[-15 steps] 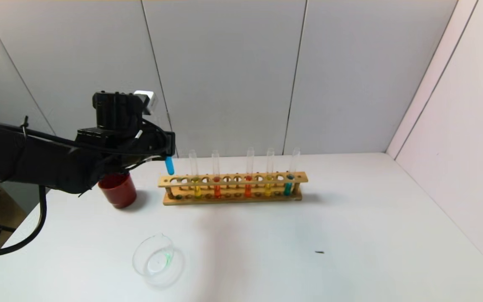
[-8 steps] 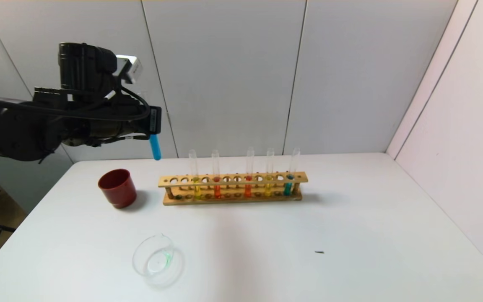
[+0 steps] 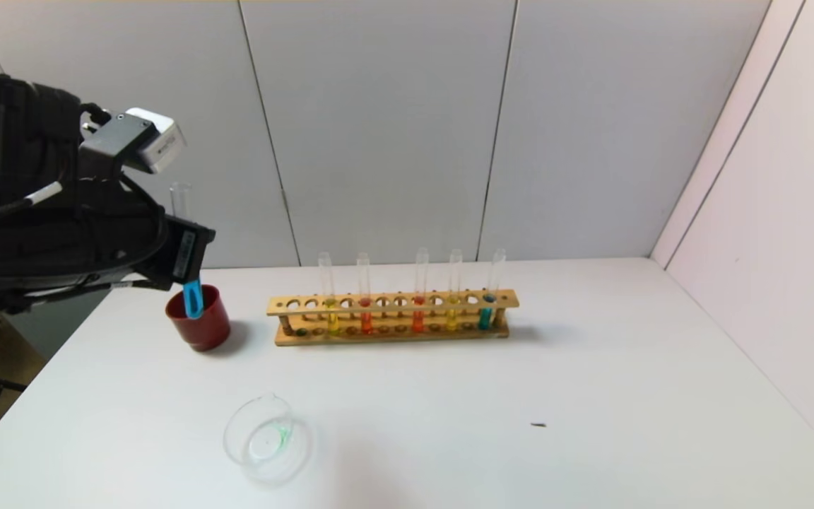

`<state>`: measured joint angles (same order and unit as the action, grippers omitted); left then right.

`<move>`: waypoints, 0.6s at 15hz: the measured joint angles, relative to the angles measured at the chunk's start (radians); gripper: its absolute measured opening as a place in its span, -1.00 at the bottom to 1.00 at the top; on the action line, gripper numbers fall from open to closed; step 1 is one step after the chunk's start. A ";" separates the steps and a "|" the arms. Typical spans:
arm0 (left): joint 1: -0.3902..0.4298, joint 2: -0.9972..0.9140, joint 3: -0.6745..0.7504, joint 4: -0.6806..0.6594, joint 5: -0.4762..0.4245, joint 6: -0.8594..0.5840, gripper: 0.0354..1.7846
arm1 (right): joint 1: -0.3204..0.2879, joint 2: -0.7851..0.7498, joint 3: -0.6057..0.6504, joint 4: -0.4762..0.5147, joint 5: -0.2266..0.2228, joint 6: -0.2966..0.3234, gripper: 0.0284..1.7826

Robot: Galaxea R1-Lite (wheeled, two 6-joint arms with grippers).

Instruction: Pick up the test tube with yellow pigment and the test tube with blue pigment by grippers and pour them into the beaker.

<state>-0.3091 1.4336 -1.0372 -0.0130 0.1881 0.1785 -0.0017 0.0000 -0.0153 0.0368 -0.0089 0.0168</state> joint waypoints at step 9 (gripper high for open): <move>-0.023 -0.107 0.229 0.111 0.003 0.238 -0.67 | 0.000 0.000 0.000 0.000 0.001 0.000 0.91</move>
<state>-0.3319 1.3262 -0.8085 0.0985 0.1909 0.4166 -0.0017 0.0000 -0.0153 0.0368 -0.0081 0.0168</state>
